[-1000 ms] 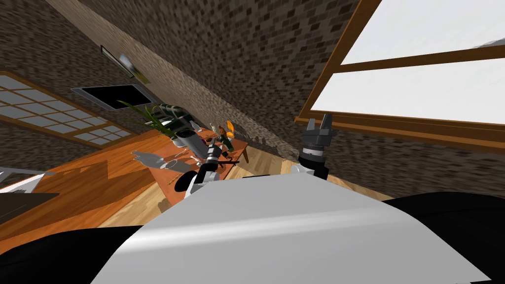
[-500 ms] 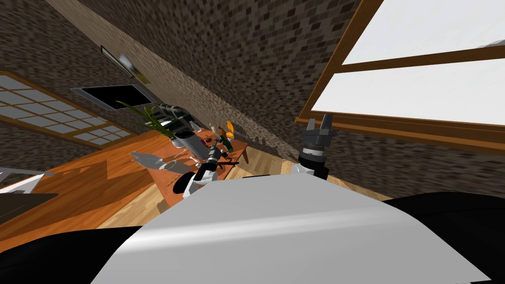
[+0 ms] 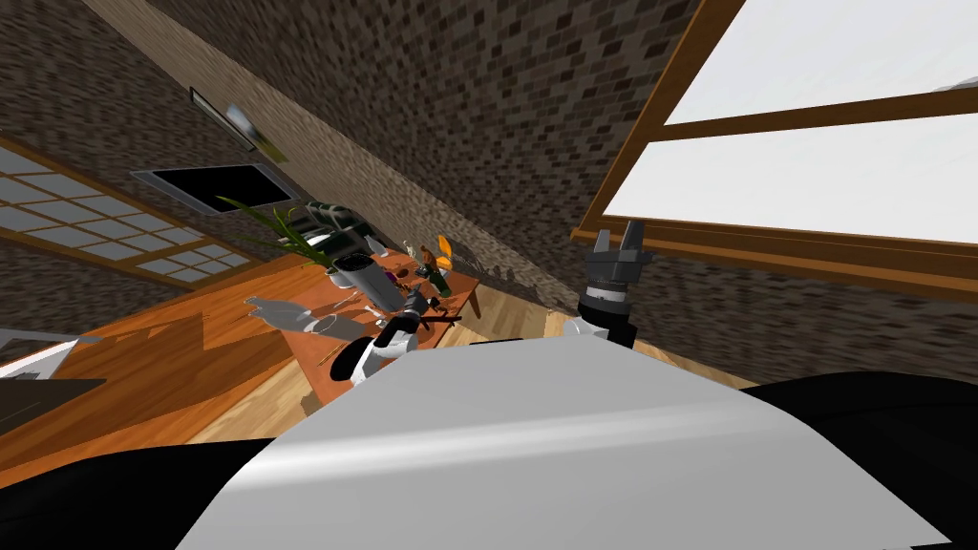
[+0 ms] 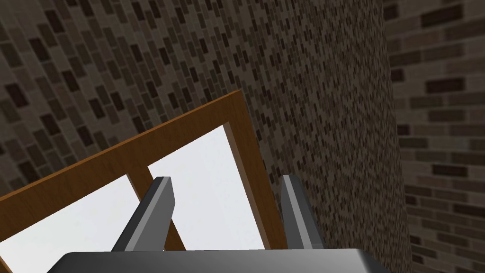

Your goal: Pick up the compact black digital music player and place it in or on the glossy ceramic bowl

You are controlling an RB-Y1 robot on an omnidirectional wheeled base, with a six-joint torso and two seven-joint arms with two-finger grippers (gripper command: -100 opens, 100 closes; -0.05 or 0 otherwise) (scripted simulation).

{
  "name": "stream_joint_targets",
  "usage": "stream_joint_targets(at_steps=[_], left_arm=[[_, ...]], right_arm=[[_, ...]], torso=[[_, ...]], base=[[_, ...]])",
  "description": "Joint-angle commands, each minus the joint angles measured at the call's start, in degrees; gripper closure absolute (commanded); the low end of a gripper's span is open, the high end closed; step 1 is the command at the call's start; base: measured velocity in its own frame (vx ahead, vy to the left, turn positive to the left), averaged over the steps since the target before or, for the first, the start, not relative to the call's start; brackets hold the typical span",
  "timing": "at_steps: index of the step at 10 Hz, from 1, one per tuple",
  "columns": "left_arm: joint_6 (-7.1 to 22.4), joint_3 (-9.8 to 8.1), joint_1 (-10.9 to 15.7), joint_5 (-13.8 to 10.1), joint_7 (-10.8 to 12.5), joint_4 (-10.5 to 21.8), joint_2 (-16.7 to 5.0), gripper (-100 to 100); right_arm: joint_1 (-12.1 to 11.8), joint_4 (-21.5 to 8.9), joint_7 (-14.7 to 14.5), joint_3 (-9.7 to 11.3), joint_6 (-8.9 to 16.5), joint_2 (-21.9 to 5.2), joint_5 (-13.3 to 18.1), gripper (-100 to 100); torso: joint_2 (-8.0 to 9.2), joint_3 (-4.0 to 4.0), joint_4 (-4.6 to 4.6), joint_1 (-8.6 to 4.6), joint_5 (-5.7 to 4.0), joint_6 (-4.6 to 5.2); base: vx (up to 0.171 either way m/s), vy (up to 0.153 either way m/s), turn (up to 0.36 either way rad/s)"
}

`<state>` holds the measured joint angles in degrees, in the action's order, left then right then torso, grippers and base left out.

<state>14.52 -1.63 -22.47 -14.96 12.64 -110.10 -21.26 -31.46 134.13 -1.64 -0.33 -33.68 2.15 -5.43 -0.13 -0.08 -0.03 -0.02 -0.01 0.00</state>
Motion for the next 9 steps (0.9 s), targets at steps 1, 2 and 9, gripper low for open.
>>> stream_joint_targets(at_steps=[1, 2, 9], left_arm=[[2.86, -0.52, 0.70, -1.46, 0.99, 2.32, -1.38, -100], [3.88, -0.52, 0.70, -1.46, 0.99, 2.32, -1.38, -100], [15.60, -2.84, 2.53, -7.16, 4.64, 9.94, -6.46, -100]], right_arm=[[0.00, 0.00, 0.00, 0.00, 0.00, 0.00, 0.00, 0], [0.00, 0.00, 0.00, 0.00, 0.00, 0.00, 0.00, 0], [0.00, 0.00, 0.00, 0.00, 0.00, 0.00, 0.00, 0]], torso=[[0.00, 0.00, 0.00, 0.00, 0.00, 0.00], [-0.02, -0.01, 0.00, -0.01, 0.00, 0.00], [-0.05, -0.03, -0.01, 0.00, 0.00, 0.00]], base=[[0.040, -0.017, -0.025], [0.034, -0.011, -0.006], [0.045, -0.012, -0.031]])
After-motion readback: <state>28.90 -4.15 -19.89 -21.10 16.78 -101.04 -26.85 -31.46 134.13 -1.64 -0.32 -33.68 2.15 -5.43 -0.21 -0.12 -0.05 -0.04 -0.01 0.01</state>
